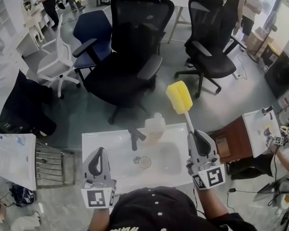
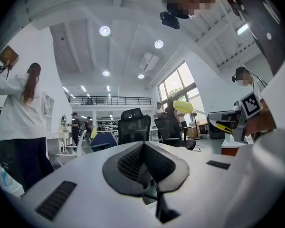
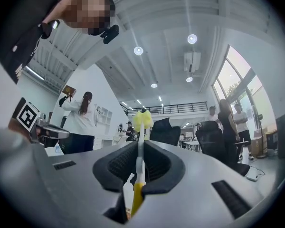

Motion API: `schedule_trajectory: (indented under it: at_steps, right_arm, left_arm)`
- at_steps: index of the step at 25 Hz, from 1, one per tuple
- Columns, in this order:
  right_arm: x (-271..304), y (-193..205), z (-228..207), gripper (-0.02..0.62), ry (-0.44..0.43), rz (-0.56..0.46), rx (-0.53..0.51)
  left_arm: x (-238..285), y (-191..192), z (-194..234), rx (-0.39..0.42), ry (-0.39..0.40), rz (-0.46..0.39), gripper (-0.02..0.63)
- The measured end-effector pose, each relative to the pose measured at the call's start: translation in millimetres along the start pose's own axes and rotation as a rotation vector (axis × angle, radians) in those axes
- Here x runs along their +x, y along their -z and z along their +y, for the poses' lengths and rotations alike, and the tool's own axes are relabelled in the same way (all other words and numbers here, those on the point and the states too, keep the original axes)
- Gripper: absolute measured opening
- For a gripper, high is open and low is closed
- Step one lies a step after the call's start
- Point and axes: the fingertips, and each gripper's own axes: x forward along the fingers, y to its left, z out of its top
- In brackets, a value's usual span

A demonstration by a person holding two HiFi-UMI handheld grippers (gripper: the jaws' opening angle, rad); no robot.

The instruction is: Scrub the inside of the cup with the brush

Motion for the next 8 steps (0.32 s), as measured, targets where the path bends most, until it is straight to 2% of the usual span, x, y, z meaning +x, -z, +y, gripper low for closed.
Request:
schedule_trajectory:
  at_steps: [8]
  right_arm:
    - [-0.6,-1.3,3.8,0.051,-0.008,0.007,-0.034]
  left_arm:
    - [-4.4,-0.3,-1.9,-0.002,-0.004,-0.007,0.026]
